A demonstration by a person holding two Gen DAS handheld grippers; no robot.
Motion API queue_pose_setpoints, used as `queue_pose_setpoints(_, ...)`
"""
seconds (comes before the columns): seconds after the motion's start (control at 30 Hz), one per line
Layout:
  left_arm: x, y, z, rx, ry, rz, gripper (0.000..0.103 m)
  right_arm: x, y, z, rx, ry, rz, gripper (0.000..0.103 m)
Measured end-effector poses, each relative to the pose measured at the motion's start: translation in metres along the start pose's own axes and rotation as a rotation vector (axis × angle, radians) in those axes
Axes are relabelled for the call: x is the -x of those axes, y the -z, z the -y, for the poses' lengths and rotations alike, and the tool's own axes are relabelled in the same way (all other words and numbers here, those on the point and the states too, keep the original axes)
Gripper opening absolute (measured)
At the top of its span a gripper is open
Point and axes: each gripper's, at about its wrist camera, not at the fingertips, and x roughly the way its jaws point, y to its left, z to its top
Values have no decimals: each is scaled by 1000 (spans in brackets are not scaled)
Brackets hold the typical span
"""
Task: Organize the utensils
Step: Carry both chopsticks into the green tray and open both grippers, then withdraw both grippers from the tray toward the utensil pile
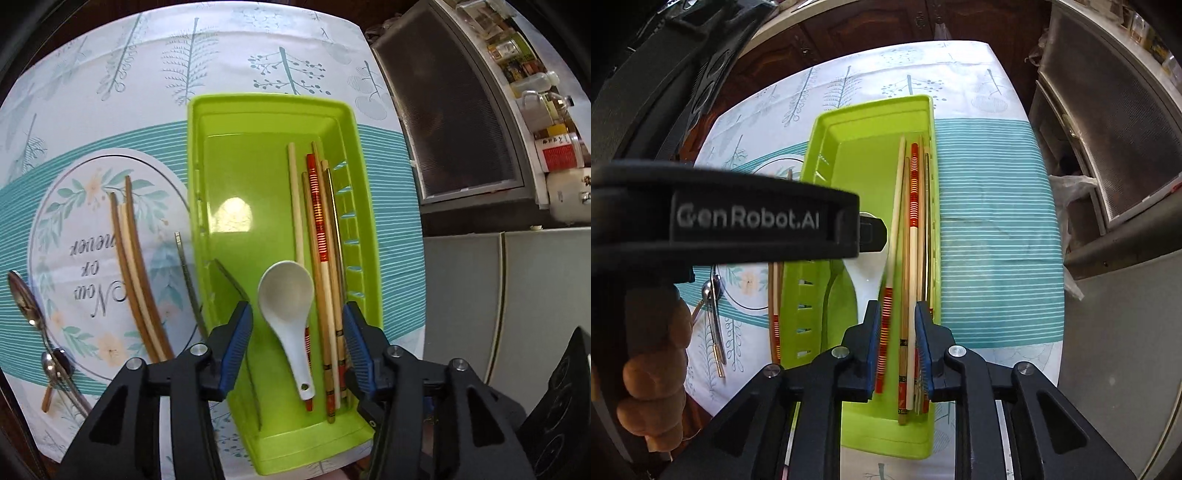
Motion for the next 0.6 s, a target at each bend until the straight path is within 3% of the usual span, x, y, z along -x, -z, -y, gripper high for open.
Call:
queue_pose_setpoints(0.33,57,32,-43,-7,-170,125,74,15,0,-20,36,-60,-1,20)
queue_pose_setpoints(0.47,83,48,-71,0,-245,180,79,26,2,-36,48,-81,14,37)
queue_pose_setpoints(0.6,98,64,-97,1,-299,210,82,34,2,-61,82,-97,25,38)
